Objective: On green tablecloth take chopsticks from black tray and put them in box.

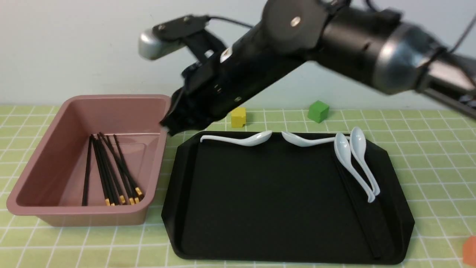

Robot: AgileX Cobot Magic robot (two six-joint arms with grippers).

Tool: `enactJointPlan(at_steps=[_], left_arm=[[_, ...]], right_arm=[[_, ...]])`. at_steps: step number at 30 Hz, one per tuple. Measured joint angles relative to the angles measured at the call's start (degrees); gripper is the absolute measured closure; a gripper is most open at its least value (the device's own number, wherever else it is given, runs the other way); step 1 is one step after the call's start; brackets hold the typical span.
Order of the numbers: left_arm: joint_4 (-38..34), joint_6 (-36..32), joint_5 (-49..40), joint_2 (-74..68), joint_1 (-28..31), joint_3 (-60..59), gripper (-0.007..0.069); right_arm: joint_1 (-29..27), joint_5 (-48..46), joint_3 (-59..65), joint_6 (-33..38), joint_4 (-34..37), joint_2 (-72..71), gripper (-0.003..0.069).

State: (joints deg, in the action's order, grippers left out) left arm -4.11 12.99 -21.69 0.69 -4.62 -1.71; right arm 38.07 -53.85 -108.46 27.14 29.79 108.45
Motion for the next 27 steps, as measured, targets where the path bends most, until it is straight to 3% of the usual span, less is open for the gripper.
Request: enactJointPlan(at_steps=[6,15,21,27], left_arm=[[0.00,0.00,0.00,0.00,0.00,0.00,0.0388],[0.00,0.00,0.00,0.00,0.00,0.00,0.0388],[0.00,0.00,0.00,0.00,0.00,0.00,0.0386],[0.00,0.00,0.00,0.00,0.00,0.00,0.0386]], right_arm=[[-5.97,-15.11,-0.23,-5.40,-12.89,-11.74,0.0661],[-15.80,-18.32,6.00,-20.74,-34.58,-27.57,0.0657],[-21.01,-18.44,18.70,-23.90,-38.04,-42.51,0.0657],[-22.06,-18.67,36.43,-25.43,-38.13,-58.59,0.0654]])
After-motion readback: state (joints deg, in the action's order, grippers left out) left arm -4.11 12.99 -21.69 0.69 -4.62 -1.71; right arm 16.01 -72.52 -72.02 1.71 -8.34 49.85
